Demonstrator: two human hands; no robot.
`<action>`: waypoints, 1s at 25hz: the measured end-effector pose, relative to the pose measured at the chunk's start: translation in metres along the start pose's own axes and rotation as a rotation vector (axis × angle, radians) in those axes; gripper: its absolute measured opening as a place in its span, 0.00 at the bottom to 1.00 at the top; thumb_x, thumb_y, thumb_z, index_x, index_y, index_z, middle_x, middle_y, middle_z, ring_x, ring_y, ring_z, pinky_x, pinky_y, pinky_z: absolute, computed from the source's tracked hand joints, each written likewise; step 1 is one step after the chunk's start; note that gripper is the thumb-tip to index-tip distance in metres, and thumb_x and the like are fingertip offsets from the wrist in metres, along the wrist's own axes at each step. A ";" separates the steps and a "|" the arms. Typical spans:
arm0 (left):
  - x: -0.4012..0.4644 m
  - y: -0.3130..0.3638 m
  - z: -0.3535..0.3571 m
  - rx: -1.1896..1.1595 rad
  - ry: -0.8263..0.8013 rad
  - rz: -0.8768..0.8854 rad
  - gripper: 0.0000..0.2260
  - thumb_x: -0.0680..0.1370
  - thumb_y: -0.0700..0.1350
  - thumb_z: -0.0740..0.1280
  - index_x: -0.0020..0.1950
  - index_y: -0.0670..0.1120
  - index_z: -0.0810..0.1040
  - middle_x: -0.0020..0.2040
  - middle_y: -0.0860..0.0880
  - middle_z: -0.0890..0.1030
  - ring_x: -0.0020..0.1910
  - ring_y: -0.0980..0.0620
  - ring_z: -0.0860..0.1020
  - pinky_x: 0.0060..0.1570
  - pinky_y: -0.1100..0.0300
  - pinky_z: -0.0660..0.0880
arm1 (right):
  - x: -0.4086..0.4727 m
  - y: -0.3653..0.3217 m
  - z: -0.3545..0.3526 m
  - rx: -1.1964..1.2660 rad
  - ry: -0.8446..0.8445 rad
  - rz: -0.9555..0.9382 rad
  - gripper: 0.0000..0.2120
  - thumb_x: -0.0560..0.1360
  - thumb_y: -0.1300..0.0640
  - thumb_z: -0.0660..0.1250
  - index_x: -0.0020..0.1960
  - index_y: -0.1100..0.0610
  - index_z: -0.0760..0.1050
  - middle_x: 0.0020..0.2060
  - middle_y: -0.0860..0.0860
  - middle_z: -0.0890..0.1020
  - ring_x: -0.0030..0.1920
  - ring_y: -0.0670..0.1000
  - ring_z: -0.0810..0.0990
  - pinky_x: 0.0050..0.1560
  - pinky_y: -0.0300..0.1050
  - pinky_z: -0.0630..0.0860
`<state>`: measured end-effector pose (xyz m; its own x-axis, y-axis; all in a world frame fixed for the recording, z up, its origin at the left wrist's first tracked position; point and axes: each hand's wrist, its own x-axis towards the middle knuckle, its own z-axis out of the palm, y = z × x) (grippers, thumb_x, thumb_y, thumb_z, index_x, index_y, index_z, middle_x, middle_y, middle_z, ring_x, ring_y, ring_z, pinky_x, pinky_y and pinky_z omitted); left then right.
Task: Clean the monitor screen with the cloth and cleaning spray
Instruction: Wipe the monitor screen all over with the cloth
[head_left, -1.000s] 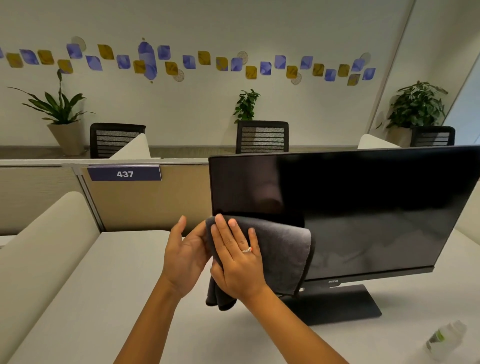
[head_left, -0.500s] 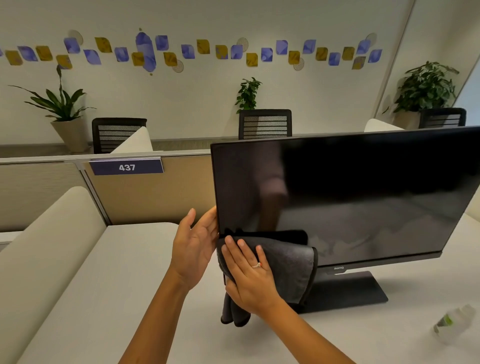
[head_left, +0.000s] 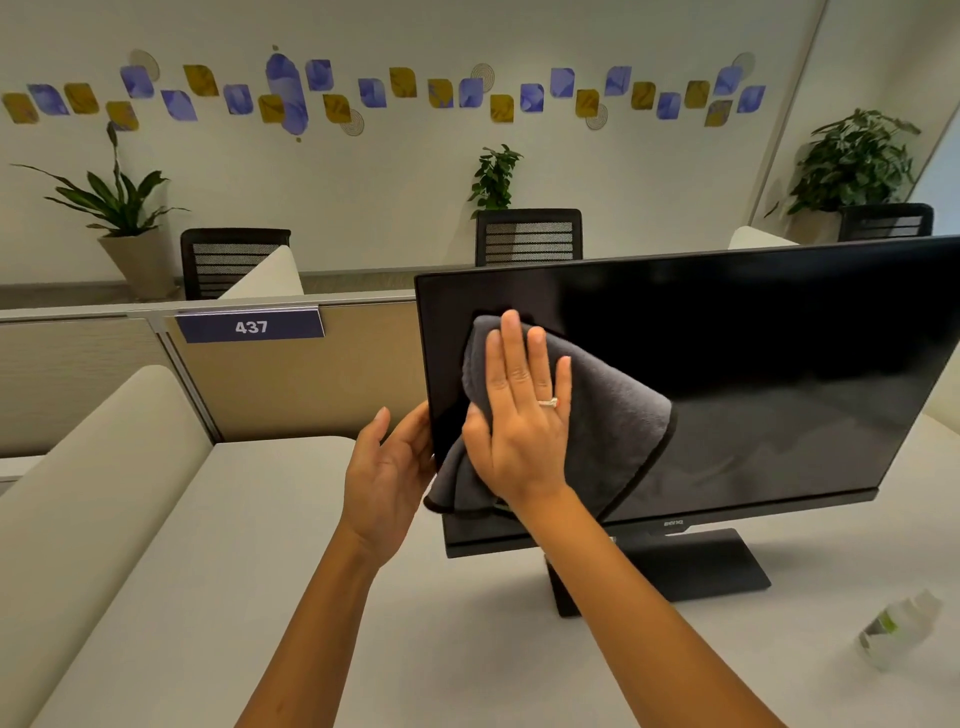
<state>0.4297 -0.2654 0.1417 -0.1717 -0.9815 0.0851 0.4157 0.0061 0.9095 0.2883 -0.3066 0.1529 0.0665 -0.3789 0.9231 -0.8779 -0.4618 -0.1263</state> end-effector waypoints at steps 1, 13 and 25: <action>0.000 0.000 0.001 -0.001 -0.008 0.007 0.25 0.80 0.59 0.45 0.68 0.49 0.70 0.66 0.52 0.76 0.66 0.53 0.73 0.61 0.59 0.71 | 0.000 0.006 -0.002 -0.008 0.017 0.027 0.30 0.75 0.52 0.55 0.75 0.58 0.52 0.75 0.52 0.54 0.76 0.54 0.48 0.75 0.58 0.46; -0.002 -0.015 0.007 0.132 0.034 0.056 0.19 0.81 0.57 0.45 0.65 0.57 0.69 0.65 0.58 0.76 0.66 0.57 0.72 0.64 0.61 0.69 | -0.129 0.036 0.006 -0.108 -0.263 -0.039 0.26 0.80 0.49 0.48 0.76 0.54 0.49 0.77 0.51 0.46 0.76 0.56 0.47 0.75 0.57 0.43; -0.021 -0.072 -0.010 0.175 0.146 -0.204 0.20 0.81 0.55 0.43 0.59 0.56 0.73 0.61 0.54 0.77 0.63 0.52 0.74 0.62 0.59 0.68 | -0.185 0.015 0.019 -0.071 -0.414 -0.213 0.23 0.81 0.53 0.52 0.75 0.52 0.55 0.76 0.51 0.53 0.76 0.54 0.51 0.74 0.61 0.52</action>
<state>0.4126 -0.2469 0.0703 -0.1006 -0.9829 -0.1542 0.2240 -0.1734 0.9590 0.2718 -0.2591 -0.0265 0.4199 -0.5762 0.7012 -0.8535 -0.5134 0.0892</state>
